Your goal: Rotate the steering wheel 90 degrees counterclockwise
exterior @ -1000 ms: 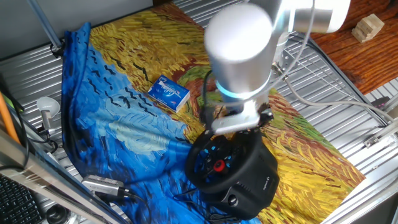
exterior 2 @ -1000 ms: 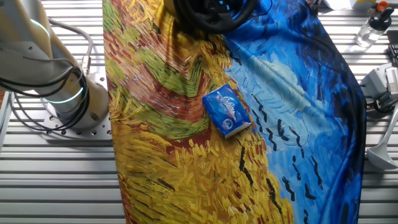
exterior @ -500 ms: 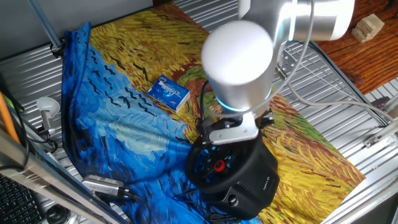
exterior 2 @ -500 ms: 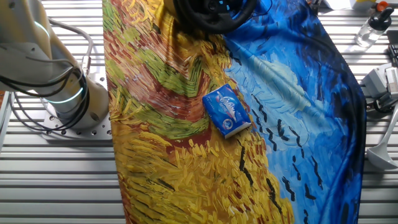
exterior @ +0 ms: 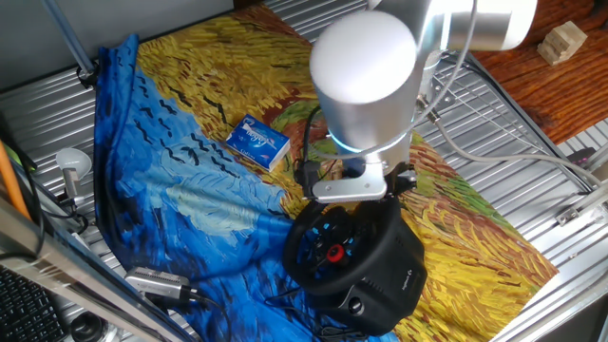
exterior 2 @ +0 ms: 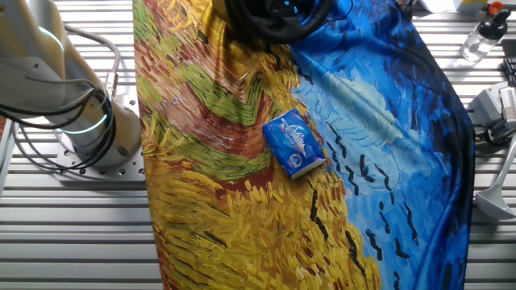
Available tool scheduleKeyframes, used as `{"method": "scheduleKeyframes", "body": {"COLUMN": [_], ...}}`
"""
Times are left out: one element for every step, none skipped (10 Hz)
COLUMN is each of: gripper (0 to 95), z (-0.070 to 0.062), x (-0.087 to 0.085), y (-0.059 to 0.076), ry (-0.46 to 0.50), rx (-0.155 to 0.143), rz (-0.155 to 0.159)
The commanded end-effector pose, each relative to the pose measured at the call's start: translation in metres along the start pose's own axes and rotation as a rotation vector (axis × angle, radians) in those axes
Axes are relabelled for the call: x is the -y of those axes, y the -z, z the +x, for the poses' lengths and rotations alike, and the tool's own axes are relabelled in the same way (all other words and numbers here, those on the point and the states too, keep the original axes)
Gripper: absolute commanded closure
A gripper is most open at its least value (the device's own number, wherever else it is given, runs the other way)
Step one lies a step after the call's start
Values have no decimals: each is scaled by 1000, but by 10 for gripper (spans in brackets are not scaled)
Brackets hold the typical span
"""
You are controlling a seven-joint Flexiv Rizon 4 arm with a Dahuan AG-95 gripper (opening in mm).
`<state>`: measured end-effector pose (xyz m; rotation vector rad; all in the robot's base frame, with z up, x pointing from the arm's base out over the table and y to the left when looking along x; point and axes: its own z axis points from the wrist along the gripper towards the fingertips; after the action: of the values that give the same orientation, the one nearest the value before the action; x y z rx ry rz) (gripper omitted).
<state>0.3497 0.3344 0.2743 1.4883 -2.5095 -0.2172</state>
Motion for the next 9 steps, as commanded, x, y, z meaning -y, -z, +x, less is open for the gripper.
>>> {"method": "scheduleKeyframes", "body": {"gripper": [950,950,950,950,950,950,950,950,760], "z": [0,-1,-1,-8,-14,-16,-16,-15,-13], "x": [0,-1,-1,-6,-13,-16,-18,-21,-24], "y": [-1,-1,-1,-5,-11,-12,-11,-8,-6], "ry": [-31,-44,-44,-70,-95,-106,-95,-82,-74], "rx": [13,20,20,25,67,76,76,69,54], "rz": [3,0,0,-6,-31,-36,-32,-28,-21]}}
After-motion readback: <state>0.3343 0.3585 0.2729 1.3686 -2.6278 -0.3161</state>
